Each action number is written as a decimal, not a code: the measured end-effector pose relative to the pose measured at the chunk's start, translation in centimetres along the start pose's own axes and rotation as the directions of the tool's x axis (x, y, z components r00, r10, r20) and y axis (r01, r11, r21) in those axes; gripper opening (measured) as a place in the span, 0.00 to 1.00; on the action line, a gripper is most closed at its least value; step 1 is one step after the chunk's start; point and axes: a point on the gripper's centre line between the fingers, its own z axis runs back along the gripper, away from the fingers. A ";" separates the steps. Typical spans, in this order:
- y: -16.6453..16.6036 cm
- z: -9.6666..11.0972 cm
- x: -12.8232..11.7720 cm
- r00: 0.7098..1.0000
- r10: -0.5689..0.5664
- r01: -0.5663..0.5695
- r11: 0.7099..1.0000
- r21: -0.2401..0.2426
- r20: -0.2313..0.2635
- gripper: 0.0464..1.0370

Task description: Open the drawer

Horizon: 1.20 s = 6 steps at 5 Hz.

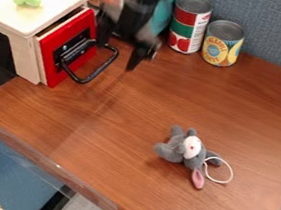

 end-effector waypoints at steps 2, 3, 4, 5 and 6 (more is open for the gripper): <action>0.3 -2.3 0.3 0.999 -0.032 0.032 0.999 0.036 -0.002 0.91; 0.3 -2.6 0.1 1.000 -0.030 0.030 1.000 0.001 -0.010 0.62; 0.1 -2.6 -0.2 0.999 -0.046 0.046 0.999 -0.008 -0.018 0.31; -0.1 -2.4 -0.4 0.998 -0.052 0.052 0.999 -0.018 -0.020 0.12; -1.0 -2.0 -0.8 0.998 -0.052 0.050 0.998 -0.044 -0.044 0.07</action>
